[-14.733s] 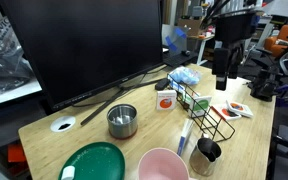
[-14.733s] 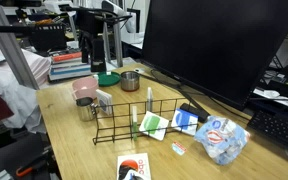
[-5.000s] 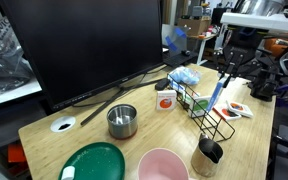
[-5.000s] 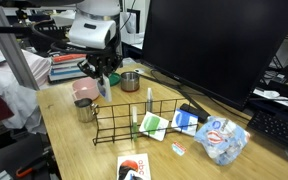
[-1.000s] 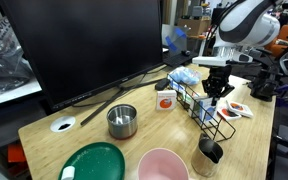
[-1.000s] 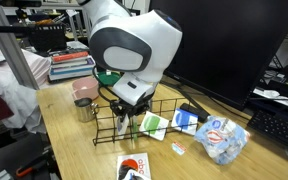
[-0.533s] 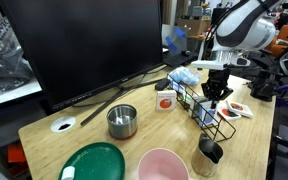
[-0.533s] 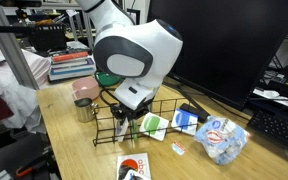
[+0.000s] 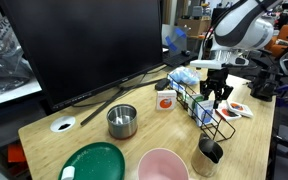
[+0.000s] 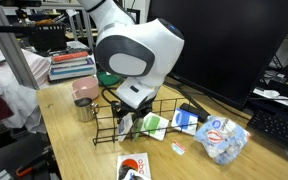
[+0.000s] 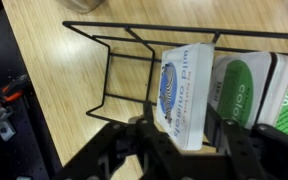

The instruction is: Take the book near to the silver cup and put it in the black rack

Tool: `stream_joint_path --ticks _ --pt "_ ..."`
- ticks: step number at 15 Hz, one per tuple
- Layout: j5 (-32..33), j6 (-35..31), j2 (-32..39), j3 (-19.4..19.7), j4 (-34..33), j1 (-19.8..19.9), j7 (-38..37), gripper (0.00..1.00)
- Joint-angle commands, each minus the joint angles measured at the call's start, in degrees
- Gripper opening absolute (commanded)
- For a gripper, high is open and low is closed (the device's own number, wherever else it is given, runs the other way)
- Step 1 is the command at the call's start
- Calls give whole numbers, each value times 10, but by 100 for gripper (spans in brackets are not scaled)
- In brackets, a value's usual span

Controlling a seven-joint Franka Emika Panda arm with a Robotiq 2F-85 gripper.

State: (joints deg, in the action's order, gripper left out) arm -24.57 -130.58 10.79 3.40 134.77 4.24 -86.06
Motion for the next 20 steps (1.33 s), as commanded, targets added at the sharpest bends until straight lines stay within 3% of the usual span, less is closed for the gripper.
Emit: stream_joint_path --ticks 1,4,12,13,20 --pt "-4 5 -3 3 0 -7 3 82" --pt "-3 8 -10 2 7 -10 5 99" --pt "12 -23 -76 2 32 -18 11 100" --pt "7 -2 -42 1 7 -16 2 100" --pt "8 -9 -72 0 25 -16 4 100"
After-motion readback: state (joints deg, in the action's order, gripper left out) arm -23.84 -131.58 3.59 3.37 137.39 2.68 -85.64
